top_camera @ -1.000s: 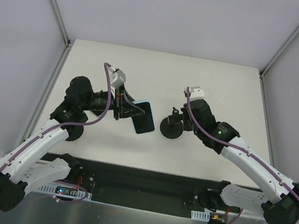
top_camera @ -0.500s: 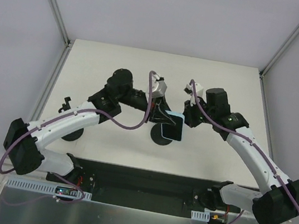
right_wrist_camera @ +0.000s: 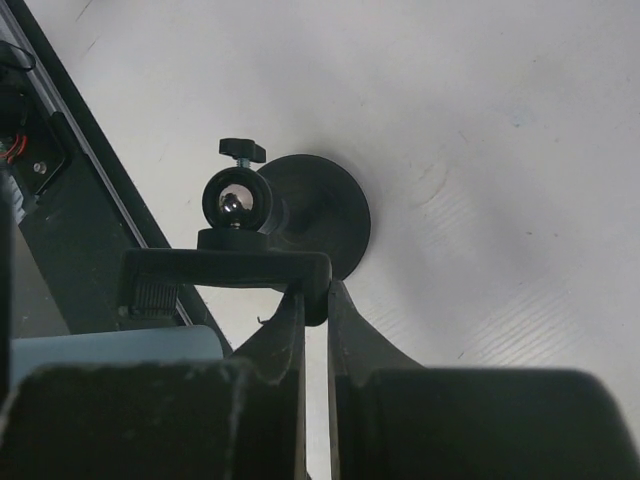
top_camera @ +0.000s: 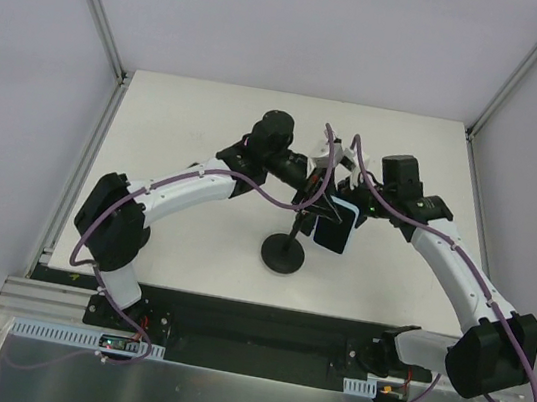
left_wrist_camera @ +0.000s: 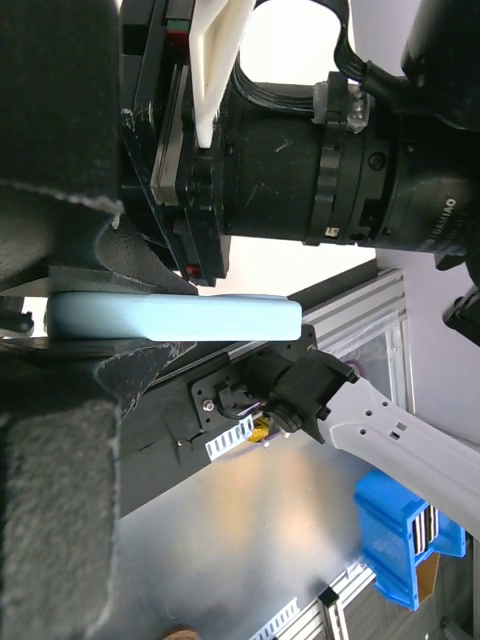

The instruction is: Place the phone on the phone stand

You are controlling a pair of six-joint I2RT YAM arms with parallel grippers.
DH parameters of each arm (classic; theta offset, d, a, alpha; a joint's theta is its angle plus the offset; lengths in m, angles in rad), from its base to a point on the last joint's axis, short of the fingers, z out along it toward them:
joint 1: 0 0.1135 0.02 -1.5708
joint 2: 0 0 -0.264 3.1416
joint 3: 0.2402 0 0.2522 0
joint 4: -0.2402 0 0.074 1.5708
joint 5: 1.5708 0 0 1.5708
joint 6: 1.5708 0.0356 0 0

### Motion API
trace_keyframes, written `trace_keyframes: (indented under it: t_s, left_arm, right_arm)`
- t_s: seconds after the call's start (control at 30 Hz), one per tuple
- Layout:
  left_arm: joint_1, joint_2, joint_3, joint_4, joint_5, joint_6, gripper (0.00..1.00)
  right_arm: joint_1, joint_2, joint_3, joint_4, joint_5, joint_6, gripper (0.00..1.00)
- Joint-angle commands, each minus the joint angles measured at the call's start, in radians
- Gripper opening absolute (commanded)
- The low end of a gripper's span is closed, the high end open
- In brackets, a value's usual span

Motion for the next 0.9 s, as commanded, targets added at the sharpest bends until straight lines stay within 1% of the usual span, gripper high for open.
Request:
trace_keyframes:
  t_s: [0.0, 0.23, 0.47, 0.6, 0.87]
  left_arm:
    - [0.005, 0.038, 0.106, 0.021, 0.095, 0.047, 0.0]
    - [0.039, 0.09, 0.146, -0.005, 0.122, 0.028, 0.0]
    - [0.069, 0.057, 0.083, -0.059, 0.107, 0.031, 0.0]
    - [0.071, 0.024, 0.054, -0.103, 0.072, 0.047, 0.0]
    - [0.066, 0.012, 0.011, -0.096, 0.064, 0.028, 0.0]
  right_arm:
    - [-0.003, -0.008, 0.007, 0.05, -0.12, 0.002, 0.0]
    - [-0.003, -0.023, 0.006, 0.055, -0.108, -0.001, 0.0]
    - [-0.003, -0.034, 0.001, 0.067, -0.069, 0.004, 0.0]
    - [-0.001, -0.043, -0.003, 0.076, -0.06, 0.009, 0.0]
    - [-0.001, -0.048, -0.014, 0.087, -0.054, 0.022, 0.0]
